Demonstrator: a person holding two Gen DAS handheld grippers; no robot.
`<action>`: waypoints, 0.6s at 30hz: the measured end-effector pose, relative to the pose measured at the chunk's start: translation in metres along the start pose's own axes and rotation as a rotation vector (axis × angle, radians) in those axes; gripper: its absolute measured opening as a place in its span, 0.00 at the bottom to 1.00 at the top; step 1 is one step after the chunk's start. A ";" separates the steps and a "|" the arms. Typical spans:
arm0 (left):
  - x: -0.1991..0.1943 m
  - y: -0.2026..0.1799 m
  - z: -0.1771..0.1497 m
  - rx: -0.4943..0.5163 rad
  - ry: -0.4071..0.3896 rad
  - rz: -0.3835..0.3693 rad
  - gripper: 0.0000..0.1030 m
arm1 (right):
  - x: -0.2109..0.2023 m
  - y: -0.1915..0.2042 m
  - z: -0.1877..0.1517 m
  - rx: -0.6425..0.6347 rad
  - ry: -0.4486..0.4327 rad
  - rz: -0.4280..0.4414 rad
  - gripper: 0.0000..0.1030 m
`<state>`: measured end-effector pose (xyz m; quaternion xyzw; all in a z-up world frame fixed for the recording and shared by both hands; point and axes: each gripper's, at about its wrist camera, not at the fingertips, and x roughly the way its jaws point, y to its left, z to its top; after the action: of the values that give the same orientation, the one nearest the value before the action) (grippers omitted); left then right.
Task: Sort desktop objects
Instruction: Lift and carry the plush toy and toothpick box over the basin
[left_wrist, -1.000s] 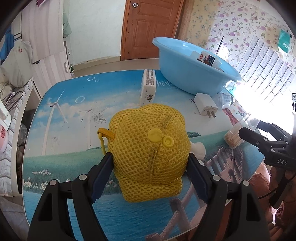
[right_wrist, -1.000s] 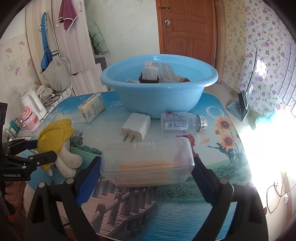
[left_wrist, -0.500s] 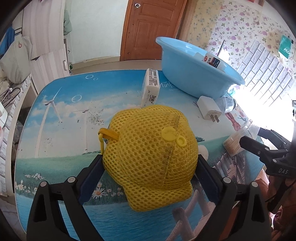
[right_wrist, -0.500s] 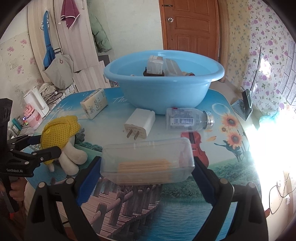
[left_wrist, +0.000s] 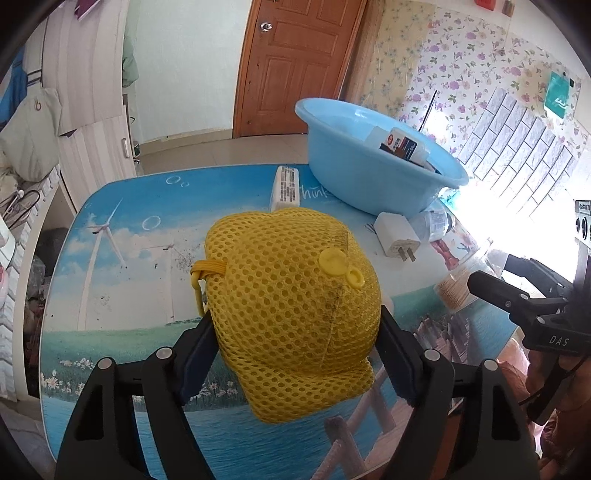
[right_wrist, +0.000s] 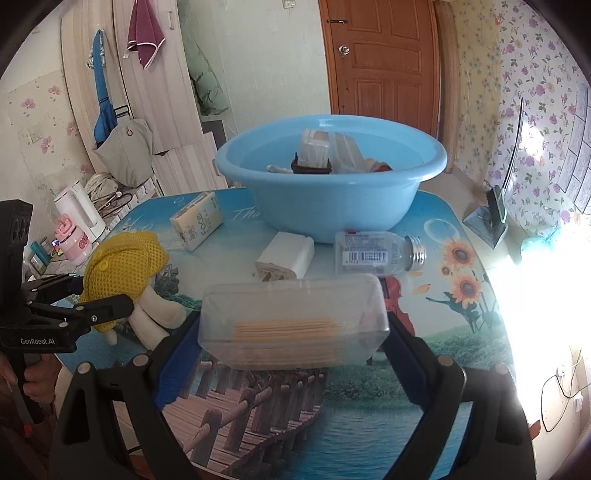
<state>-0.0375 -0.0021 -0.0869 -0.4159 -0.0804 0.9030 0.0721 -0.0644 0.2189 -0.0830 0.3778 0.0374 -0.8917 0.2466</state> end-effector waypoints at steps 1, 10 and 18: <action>-0.004 -0.001 0.002 0.000 -0.011 0.005 0.76 | -0.002 0.001 0.001 -0.003 -0.007 0.001 0.91; -0.036 -0.006 0.025 -0.043 -0.143 0.011 0.76 | -0.023 0.007 0.023 -0.024 -0.103 0.030 0.91; -0.035 -0.029 0.067 0.004 -0.173 -0.027 0.76 | -0.027 -0.003 0.049 -0.006 -0.177 0.043 0.91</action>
<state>-0.0642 0.0135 -0.0127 -0.3352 -0.0899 0.9346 0.0779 -0.0817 0.2202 -0.0298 0.2976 0.0102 -0.9159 0.2692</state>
